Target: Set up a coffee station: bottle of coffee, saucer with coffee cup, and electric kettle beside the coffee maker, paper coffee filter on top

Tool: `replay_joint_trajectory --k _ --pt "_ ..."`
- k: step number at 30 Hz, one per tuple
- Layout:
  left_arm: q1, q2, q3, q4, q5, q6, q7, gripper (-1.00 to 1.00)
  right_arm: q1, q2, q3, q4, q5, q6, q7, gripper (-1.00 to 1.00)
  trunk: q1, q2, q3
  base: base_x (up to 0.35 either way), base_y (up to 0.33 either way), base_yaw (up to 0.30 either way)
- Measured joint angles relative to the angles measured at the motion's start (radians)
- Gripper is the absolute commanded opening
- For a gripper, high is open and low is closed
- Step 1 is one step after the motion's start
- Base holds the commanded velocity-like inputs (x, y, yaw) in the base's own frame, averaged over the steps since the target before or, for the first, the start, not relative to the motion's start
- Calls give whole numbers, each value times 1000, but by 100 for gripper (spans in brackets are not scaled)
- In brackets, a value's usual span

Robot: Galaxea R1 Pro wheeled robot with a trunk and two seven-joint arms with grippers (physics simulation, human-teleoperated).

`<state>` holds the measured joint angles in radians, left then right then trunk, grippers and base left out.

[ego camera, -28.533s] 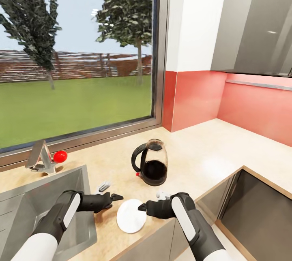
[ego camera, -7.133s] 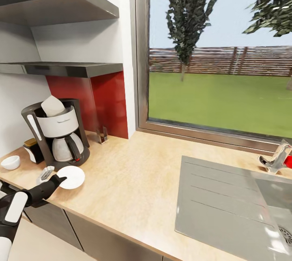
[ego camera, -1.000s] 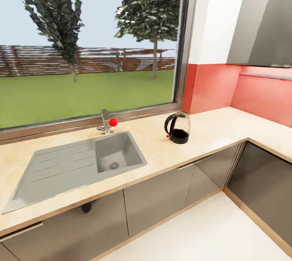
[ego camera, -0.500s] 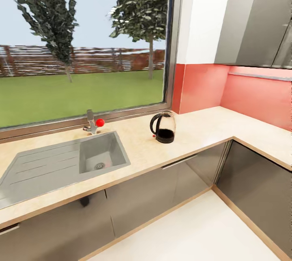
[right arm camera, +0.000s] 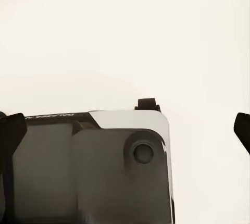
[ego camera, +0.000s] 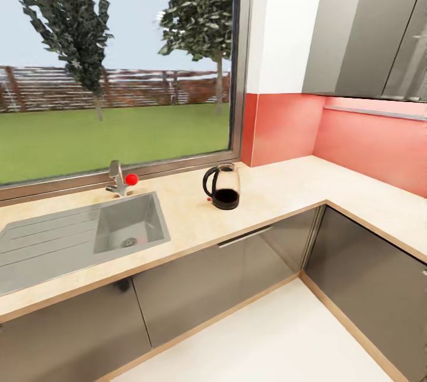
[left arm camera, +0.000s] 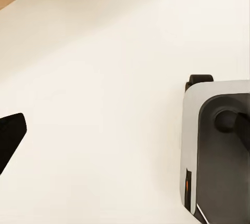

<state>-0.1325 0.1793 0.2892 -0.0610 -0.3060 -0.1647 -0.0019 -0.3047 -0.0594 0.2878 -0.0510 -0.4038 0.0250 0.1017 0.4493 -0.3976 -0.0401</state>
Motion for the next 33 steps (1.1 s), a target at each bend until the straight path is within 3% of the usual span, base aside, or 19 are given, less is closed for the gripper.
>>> replay_joint_trajectory --k 15,25,30,33 --pt "0 -1 0 0 0 0 0 100 0 0 -1 0 0 0 0 100 0 0 0 0 -274 4" --pt "-1 -2 3 -12 -2 -3 1 100 0 -1 -1 2 0 0 0 100 0 0 0 0 -196 207" --pt "-11 -23 2 -47 -1 -11 0 100 0 -1 -1 1 0 0 0 100 0 0 0 0 -19 66" --pt "-15 -43 2 -136 0 -14 -5 100 0 -1 0 2 1 0 0 100 0 0 0 0 -4 12"
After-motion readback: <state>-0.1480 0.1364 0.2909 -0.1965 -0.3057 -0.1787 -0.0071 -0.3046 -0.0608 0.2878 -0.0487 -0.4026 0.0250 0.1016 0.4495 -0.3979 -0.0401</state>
